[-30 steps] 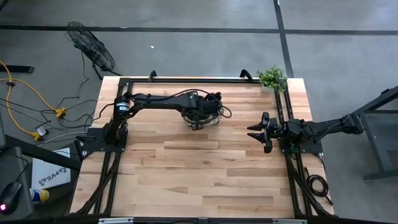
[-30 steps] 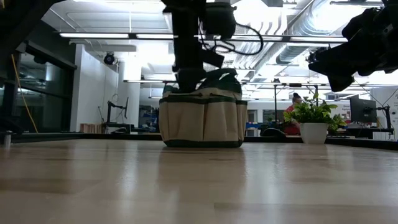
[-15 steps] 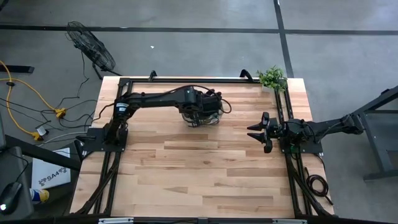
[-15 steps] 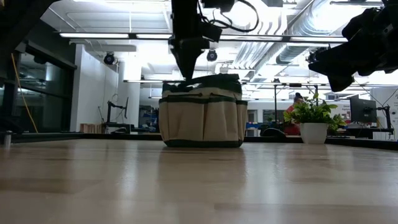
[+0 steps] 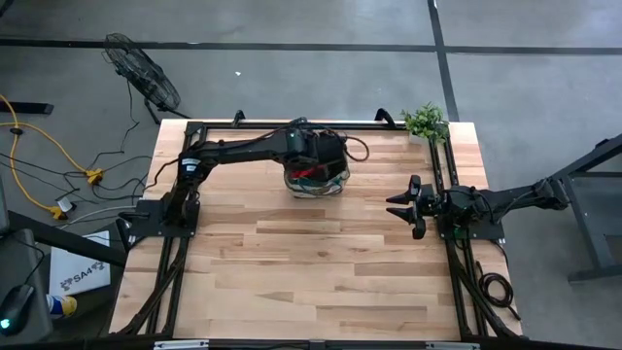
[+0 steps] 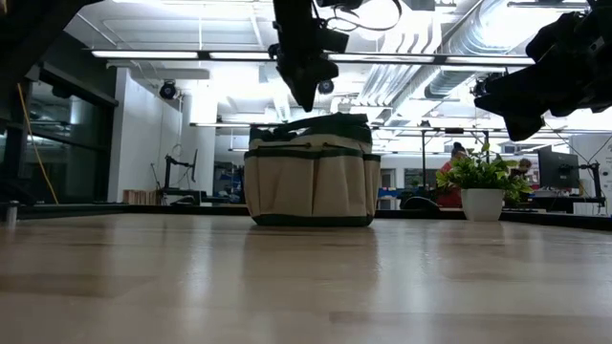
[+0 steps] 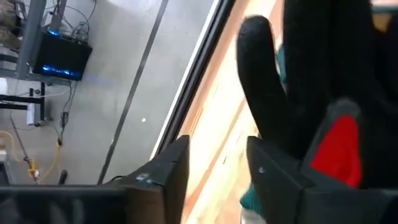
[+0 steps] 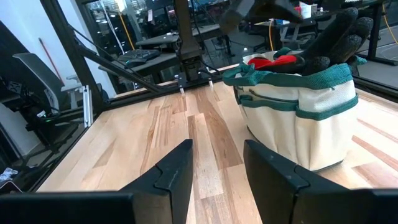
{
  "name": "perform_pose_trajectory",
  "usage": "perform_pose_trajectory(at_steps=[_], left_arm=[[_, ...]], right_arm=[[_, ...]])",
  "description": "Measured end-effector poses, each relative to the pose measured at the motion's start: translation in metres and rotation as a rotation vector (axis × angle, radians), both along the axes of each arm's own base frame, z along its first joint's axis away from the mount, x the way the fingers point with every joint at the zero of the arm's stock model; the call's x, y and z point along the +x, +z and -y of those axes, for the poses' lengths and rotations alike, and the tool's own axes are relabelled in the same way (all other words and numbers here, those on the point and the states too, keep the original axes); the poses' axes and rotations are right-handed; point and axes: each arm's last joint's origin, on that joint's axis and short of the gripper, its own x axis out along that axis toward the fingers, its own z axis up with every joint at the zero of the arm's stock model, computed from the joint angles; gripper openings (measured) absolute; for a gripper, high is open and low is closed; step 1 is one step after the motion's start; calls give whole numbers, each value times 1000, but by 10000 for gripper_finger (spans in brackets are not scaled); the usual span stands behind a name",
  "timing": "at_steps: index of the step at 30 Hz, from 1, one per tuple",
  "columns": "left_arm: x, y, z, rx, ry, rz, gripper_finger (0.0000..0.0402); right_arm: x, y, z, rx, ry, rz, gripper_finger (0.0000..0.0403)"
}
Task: Pick & Place Garden tools in Gardening bag
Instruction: Put the red glove into the gardening bag
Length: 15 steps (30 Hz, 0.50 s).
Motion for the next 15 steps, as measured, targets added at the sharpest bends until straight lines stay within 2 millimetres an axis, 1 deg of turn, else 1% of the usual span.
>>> perform_pose_trajectory(at_steps=[3,9,11,15], left_arm=[[1,0,-4,-16,3,17,117],[-1,0,-12,-32,-11,-1,19],[-1,0,-15,-45,-15,0,7],[1,0,-15,-59,-64,-13,10]], right_arm=[[0,0,0,0,0,0,135],[0,0,0,0,0,0,135],[0,0,0,0,0,0,135],[0,0,0,0,0,0,135]])
